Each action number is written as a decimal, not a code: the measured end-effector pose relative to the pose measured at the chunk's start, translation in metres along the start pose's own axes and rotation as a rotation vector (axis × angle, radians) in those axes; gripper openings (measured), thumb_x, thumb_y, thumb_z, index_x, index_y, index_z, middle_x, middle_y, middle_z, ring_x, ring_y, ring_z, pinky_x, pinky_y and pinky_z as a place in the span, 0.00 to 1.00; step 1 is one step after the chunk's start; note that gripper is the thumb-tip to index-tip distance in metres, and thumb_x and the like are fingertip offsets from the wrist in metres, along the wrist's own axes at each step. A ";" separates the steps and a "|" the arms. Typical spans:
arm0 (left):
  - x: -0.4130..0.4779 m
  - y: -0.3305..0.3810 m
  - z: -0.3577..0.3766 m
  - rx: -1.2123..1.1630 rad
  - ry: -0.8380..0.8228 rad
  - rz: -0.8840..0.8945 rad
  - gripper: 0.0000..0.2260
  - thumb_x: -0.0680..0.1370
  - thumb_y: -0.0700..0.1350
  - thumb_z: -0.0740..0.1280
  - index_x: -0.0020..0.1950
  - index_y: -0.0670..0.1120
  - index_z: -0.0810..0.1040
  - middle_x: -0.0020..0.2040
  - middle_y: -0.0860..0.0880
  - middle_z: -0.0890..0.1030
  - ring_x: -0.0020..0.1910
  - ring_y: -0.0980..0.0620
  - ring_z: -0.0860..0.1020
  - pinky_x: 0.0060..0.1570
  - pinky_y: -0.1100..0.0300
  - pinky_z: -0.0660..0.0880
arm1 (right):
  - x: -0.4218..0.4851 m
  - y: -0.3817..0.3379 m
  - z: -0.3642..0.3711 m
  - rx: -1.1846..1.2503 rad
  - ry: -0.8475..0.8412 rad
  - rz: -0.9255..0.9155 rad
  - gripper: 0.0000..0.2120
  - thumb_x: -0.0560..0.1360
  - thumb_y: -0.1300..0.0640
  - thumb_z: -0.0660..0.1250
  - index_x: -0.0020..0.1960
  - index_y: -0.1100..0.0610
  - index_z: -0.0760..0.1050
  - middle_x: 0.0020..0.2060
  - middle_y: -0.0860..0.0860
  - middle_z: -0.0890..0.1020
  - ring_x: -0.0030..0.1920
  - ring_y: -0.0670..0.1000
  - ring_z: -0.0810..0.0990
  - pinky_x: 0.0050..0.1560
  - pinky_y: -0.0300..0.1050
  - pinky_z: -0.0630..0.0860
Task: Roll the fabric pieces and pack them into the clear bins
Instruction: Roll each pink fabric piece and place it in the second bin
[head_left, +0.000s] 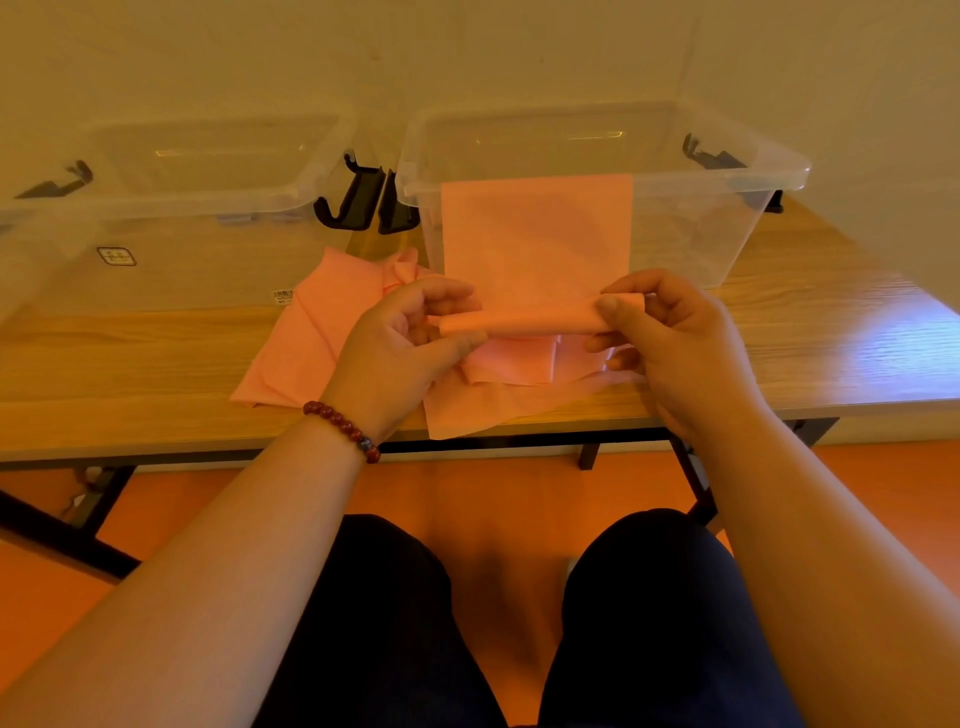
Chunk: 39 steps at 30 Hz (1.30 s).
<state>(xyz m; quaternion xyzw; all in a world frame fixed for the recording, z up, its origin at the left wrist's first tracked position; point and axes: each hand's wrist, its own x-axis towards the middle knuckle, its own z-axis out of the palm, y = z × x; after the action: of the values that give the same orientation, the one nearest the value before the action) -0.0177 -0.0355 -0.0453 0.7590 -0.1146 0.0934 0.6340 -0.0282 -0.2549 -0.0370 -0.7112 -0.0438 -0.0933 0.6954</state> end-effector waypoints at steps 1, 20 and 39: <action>0.000 0.000 0.000 0.012 -0.006 0.007 0.17 0.73 0.37 0.72 0.52 0.58 0.76 0.50 0.59 0.79 0.48 0.61 0.78 0.42 0.70 0.75 | 0.000 0.000 0.000 0.010 0.007 0.004 0.02 0.78 0.59 0.67 0.47 0.54 0.77 0.32 0.47 0.83 0.35 0.45 0.82 0.32 0.37 0.77; 0.000 0.001 0.001 0.014 -0.023 0.003 0.13 0.74 0.38 0.71 0.51 0.56 0.77 0.52 0.55 0.79 0.46 0.63 0.80 0.44 0.69 0.76 | 0.005 0.004 -0.004 -0.025 -0.036 0.033 0.08 0.74 0.62 0.70 0.48 0.49 0.79 0.38 0.47 0.84 0.39 0.48 0.84 0.35 0.43 0.76; 0.000 0.001 0.001 0.015 -0.029 -0.017 0.16 0.72 0.35 0.72 0.50 0.56 0.77 0.52 0.54 0.80 0.48 0.63 0.79 0.48 0.68 0.76 | 0.000 0.006 -0.005 -0.068 -0.039 0.010 0.06 0.75 0.60 0.69 0.51 0.52 0.80 0.41 0.49 0.84 0.42 0.48 0.84 0.38 0.43 0.80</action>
<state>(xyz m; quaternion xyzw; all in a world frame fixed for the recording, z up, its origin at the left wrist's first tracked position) -0.0179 -0.0364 -0.0446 0.7659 -0.1165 0.0779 0.6275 -0.0275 -0.2605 -0.0429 -0.7363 -0.0505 -0.0777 0.6703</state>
